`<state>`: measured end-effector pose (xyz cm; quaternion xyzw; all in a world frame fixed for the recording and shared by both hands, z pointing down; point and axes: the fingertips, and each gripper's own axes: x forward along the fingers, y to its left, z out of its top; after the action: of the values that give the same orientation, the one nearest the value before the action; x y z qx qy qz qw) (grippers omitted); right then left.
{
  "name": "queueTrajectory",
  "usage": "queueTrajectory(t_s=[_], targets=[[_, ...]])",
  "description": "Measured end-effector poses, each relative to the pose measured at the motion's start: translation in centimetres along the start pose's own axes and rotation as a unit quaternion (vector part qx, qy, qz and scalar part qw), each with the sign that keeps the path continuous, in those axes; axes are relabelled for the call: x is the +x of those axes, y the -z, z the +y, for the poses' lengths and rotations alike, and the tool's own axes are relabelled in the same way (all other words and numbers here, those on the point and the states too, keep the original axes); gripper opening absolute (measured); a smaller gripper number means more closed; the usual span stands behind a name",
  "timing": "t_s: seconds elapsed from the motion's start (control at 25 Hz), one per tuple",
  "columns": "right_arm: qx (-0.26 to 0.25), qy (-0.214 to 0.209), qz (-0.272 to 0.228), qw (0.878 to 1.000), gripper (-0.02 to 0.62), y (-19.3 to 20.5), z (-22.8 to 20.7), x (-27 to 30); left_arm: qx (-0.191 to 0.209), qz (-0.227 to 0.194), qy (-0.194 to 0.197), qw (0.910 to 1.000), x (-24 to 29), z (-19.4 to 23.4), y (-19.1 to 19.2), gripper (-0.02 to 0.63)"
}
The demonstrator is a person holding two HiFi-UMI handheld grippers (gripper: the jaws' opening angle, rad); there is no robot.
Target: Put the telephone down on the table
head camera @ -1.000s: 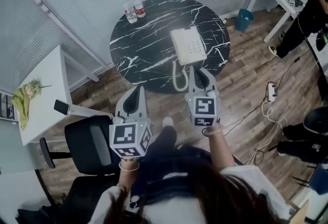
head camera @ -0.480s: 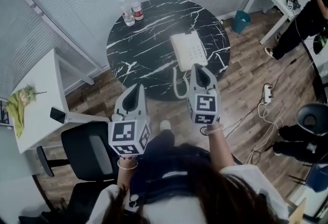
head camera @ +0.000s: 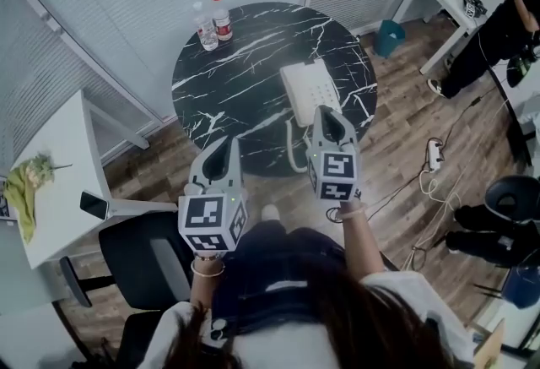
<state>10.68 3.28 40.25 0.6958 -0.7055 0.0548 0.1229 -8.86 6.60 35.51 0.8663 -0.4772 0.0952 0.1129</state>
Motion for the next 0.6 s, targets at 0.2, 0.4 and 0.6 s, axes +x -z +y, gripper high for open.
queueTrajectory(t_s=[0.2, 0.4, 0.6], targets=[[-0.002, 0.005, 0.009, 1.0, -0.002, 0.0, 0.3, 0.9, 0.004, 0.002, 0.011, 0.9999, 0.6, 0.8, -0.2, 0.0], [-0.006, 0.007, 0.014, 1.0, -0.002, 0.0, 0.6, 1.2, 0.001, -0.001, 0.016, 0.9999, 0.9, 1.2, -0.6, 0.0], [-0.004, 0.009, 0.023, 1.0, -0.002, 0.6, 0.5, 1.2, 0.0, 0.002, 0.026, 0.9997, 1.4, 0.9, -0.5, 0.0]])
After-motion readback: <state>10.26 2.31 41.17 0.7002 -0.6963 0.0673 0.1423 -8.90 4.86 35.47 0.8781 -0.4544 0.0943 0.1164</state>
